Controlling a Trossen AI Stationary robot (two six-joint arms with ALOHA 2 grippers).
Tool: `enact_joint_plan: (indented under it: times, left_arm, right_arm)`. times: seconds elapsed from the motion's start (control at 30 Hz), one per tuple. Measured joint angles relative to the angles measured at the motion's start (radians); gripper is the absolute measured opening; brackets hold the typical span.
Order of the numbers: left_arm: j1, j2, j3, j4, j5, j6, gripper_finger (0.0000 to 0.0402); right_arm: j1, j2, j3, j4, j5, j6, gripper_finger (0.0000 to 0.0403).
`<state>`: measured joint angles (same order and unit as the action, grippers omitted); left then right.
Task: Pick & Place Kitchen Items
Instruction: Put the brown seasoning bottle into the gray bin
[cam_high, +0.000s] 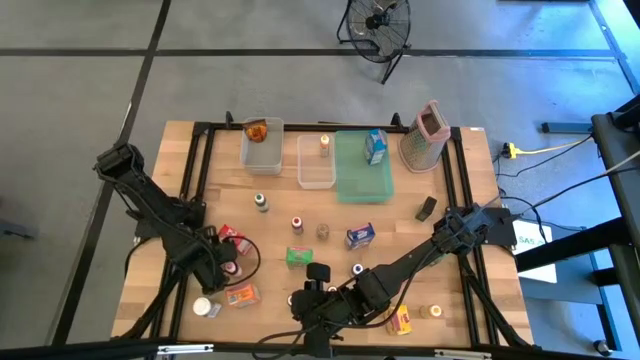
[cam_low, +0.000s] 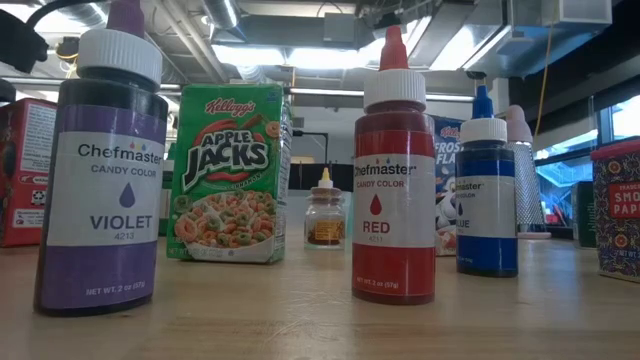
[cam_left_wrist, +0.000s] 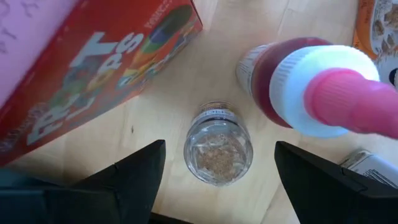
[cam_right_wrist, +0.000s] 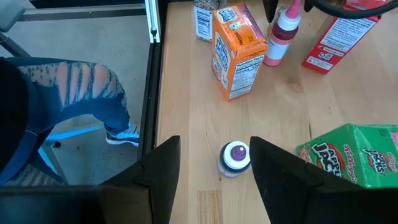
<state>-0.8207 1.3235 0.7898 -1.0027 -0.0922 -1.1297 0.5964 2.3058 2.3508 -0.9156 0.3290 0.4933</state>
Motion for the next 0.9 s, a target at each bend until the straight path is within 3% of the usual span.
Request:
enact_joint_plan:
  times: [0.9]
  left_arm:
    - [0.006, 0.000, -0.073, 0.073, -0.003, 0.017, 0.0299]
  right_arm:
    - [-0.001, 0.000, 0.000, 0.001, 0.000, -0.004, 0.0195]
